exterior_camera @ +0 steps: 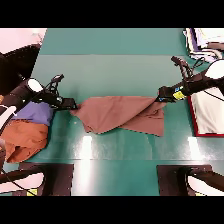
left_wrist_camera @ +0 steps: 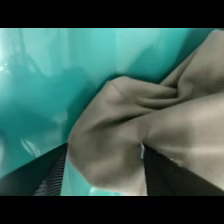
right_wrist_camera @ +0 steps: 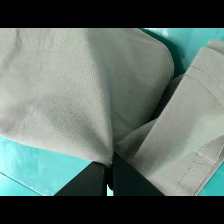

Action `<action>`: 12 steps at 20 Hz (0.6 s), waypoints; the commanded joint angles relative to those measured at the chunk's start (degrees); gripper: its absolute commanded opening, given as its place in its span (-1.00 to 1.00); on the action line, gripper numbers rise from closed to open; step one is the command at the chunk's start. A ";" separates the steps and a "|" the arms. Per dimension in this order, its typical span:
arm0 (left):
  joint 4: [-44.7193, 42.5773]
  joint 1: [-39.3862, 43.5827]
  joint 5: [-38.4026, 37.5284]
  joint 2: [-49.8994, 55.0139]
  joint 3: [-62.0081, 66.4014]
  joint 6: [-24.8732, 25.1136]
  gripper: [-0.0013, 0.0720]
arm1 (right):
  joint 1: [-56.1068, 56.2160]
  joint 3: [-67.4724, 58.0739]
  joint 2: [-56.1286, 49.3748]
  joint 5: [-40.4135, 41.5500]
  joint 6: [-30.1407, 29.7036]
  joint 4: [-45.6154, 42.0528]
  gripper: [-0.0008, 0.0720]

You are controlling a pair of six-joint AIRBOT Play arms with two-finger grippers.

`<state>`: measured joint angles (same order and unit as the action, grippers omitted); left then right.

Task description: Fold the shirts.

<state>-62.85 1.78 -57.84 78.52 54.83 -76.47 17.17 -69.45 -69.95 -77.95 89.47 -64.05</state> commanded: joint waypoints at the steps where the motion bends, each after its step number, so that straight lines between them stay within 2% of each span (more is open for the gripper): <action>1: 4.22 -0.11 0.98 1.53 -0.92 2.12 0.27 | 0.02 0.02 0.00 -0.02 0.04 0.02 -0.94; 2: 4.63 -0.11 1.36 1.53 -0.92 2.10 -0.28 | 0.02 0.02 0.00 0.00 0.04 0.02 -0.94; 3: 4.68 -0.11 1.57 1.53 -0.92 1.95 -0.71 | 0.02 0.02 0.00 0.00 0.04 0.02 -0.94; 4: 4.66 -0.11 1.70 1.53 -0.90 1.92 -0.88 | 0.02 0.02 0.02 -0.02 0.04 0.02 -0.94; 8: 3.23 -0.17 -0.22 -1.60 2.86 1.27 -0.88 | -0.11 -2.69 0.07 -0.81 0.00 -1.09 -0.94; 12: -1.99 -0.17 -0.72 -14.78 15.82 -0.20 -0.88 | -0.09 -17.94 0.11 -5.81 -1.05 -4.57 -0.94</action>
<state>-61.28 1.67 -58.15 71.20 63.11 -75.77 17.10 -78.91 -69.91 -80.53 89.30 -66.43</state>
